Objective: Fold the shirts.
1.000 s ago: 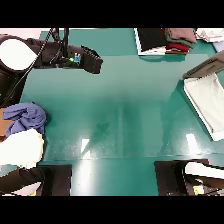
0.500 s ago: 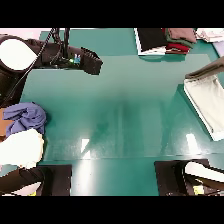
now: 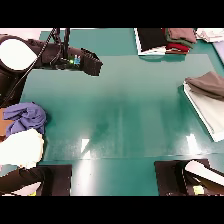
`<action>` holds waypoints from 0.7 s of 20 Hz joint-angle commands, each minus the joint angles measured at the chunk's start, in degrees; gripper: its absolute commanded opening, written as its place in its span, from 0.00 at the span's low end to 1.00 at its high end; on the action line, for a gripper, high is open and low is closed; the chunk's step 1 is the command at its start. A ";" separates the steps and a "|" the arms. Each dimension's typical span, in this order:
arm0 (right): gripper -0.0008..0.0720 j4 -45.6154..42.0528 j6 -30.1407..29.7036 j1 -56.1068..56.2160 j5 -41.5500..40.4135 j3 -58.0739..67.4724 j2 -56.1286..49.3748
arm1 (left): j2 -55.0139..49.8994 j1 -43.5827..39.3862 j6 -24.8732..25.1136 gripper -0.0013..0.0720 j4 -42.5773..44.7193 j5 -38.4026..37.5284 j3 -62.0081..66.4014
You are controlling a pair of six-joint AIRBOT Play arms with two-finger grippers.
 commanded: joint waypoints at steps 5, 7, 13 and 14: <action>0.78 -2.86 -2.08 -8.81 -1.70 -10.10 2.93 | -0.02 -0.02 0.04 0.06 0.04 -0.07 0.00; 0.78 -0.79 -2.08 -8.76 -1.64 -8.61 2.93 | -0.02 -0.02 0.02 0.06 0.04 -0.02 0.00; 0.78 17.11 -2.08 9.14 -2.64 0.59 2.93 | 0.00 -0.02 -0.02 0.06 0.07 0.55 0.00; 0.77 16.96 -2.08 14.91 -3.13 1.92 2.91 | 0.00 -0.02 0.00 0.06 0.07 0.48 0.00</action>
